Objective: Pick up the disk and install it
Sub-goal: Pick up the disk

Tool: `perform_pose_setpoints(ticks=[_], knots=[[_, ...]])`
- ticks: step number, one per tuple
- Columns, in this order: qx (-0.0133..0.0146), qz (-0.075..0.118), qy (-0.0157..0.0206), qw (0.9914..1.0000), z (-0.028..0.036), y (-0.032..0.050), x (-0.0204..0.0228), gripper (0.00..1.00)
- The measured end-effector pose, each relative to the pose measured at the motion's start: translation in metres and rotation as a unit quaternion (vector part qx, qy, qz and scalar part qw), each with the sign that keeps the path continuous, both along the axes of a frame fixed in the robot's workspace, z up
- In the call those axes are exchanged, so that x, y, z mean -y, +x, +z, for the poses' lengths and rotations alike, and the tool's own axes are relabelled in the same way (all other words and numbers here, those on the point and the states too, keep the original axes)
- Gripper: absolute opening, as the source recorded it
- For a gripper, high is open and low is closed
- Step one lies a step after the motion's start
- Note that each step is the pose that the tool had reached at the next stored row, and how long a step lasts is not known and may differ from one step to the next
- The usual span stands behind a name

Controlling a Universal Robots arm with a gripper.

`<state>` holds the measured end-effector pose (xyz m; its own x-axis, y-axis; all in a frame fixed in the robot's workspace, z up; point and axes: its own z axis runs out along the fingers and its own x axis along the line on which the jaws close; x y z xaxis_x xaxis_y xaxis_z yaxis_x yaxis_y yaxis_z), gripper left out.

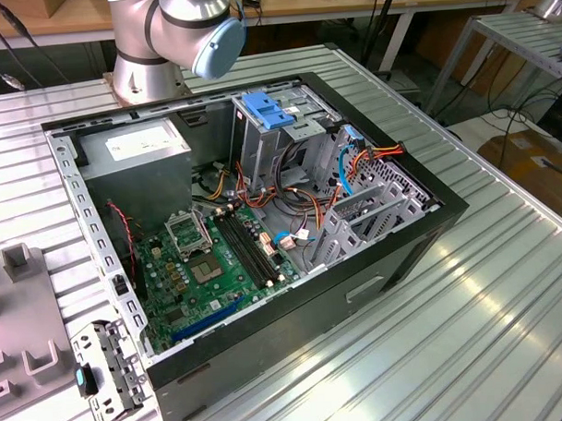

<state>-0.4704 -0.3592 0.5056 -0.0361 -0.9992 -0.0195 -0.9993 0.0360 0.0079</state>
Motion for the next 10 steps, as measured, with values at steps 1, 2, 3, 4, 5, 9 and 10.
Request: perform_pose_setpoints(ticks=[1, 2, 3, 4, 5, 9, 10], knots=[[-0.0001, 0.0, 0.0, 1.0, 0.0001, 0.0007, 0.0, 0.37], [-0.0001, 0.0, 0.0, 1.0, 0.0001, 0.0015, 0.0, 0.37], [0.0, 0.0, 0.0, 1.0, 0.0, 0.0026, 0.0, 0.37], [0.0, 0.0, 0.0, 1.0, 0.0, 0.0037, 0.0, 0.37], [0.0, 0.0, 0.0, 1.0, 0.0, 0.005, 0.0, 0.37], [0.0, 0.0, 0.0, 1.0, 0.0, 0.0101, 0.0, 0.37], [-0.0001, 0.0, 0.0, 1.0, 0.0001, 0.0113, 0.0, 0.37]])
